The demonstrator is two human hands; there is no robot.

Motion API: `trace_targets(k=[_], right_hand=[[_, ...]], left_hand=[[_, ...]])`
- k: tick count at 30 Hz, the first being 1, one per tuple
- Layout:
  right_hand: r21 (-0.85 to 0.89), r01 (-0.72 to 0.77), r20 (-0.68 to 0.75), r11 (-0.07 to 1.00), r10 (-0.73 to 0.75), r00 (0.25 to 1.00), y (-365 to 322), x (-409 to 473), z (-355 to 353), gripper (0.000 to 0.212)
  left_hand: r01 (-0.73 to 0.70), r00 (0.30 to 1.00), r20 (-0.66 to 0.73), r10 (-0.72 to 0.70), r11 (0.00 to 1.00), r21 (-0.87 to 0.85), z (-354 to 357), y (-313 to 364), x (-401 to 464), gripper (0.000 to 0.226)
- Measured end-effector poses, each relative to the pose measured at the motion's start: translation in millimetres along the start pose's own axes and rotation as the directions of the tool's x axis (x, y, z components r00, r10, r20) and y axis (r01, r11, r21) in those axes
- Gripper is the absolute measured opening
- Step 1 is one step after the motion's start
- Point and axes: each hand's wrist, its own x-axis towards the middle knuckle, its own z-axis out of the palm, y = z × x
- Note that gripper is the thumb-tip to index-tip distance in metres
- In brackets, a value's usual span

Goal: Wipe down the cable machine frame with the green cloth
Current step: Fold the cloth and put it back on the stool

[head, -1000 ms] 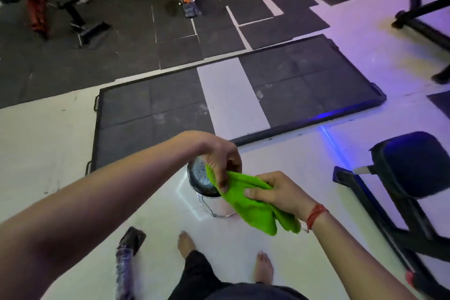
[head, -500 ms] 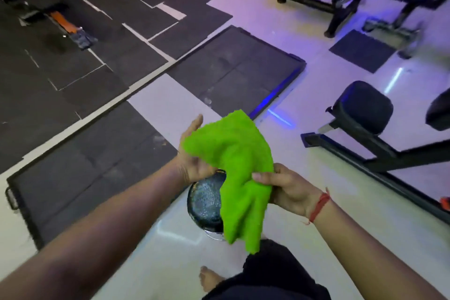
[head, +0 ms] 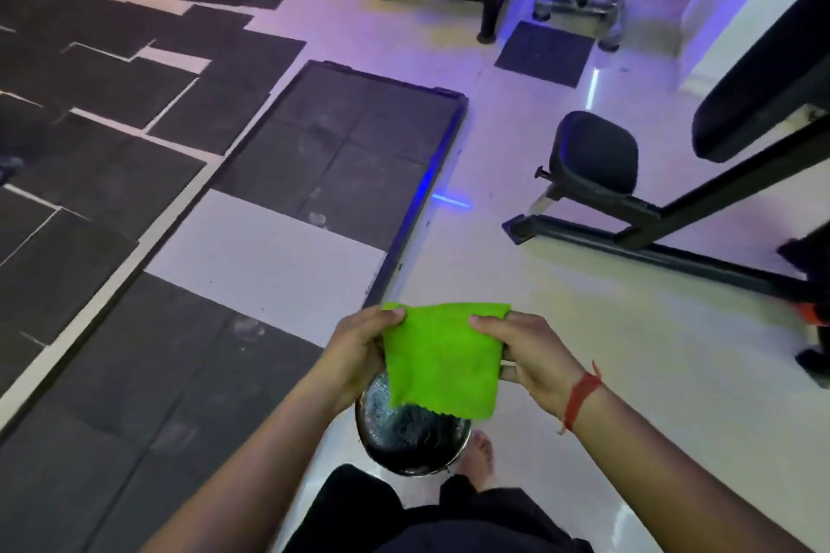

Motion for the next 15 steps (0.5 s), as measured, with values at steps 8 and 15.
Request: trace_targets(k=[8,15], right_hand=[[0.002,0.368,-0.465,0.93,-0.325,0.823,53.9,27.6,61.5,0.055],[-0.12,0.255,-0.64,0.959,-0.272,0.719,90.6,11.8,115.3,0.054]], left_hand=[[-0.232,0.947,0.296,0.123,0.899,0.37,-49.1,40.5,62.7,0.05],[-0.355,0.814,0.57,-0.109,0.682,0.639,-79.2,61.4,87.1,0.037]])
